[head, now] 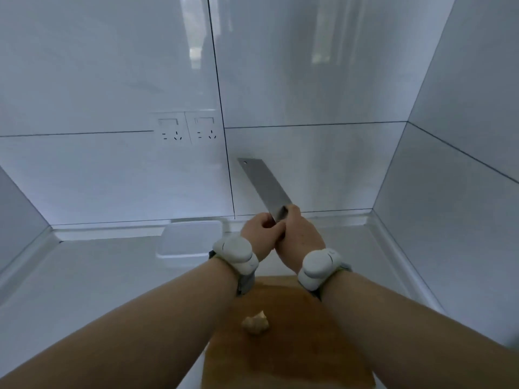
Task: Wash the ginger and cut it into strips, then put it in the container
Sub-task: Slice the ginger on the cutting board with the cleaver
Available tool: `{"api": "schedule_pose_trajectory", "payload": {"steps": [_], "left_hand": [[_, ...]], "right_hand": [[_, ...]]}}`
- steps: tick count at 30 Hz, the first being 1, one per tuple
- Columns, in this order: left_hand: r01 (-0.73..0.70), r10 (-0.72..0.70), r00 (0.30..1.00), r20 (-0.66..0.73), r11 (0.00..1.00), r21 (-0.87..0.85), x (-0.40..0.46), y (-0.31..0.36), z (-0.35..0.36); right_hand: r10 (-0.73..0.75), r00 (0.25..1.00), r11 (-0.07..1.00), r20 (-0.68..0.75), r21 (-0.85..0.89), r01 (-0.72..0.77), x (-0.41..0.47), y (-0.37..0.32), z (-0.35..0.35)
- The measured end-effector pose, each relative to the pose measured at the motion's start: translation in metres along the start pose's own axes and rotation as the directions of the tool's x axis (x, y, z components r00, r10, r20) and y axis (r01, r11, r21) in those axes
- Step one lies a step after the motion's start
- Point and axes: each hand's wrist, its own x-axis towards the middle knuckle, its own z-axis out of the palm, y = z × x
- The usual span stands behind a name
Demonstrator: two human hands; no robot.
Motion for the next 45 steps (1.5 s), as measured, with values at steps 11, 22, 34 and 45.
{"api": "schedule_pose_trajectory", "payload": {"steps": [11,22,34,45], "left_hand": [[-0.132,-0.207,0.902,0.380,0.704,0.697,-0.023,-0.139,0.008],[-0.165,0.148,0.986,0.074,0.847,0.505,-0.044,-0.190,0.048],[-0.394,0.431,0.901,0.051,0.763,0.513,-0.050,-0.219,0.054],[-0.458,0.513,0.854,0.090,0.658,0.598,-0.049,-0.233,0.054]], "right_hand": [[0.103,0.907,0.995,0.409,-0.032,-0.099,-0.059,0.079,0.059],[0.141,0.876,0.990,0.461,-0.088,-0.113,-0.080,0.105,0.067],[0.362,0.825,0.922,0.434,-0.300,-0.246,-0.080,0.099,0.084],[0.314,0.837,0.928,0.448,-0.333,-0.170,-0.097,0.083,0.068]]}}
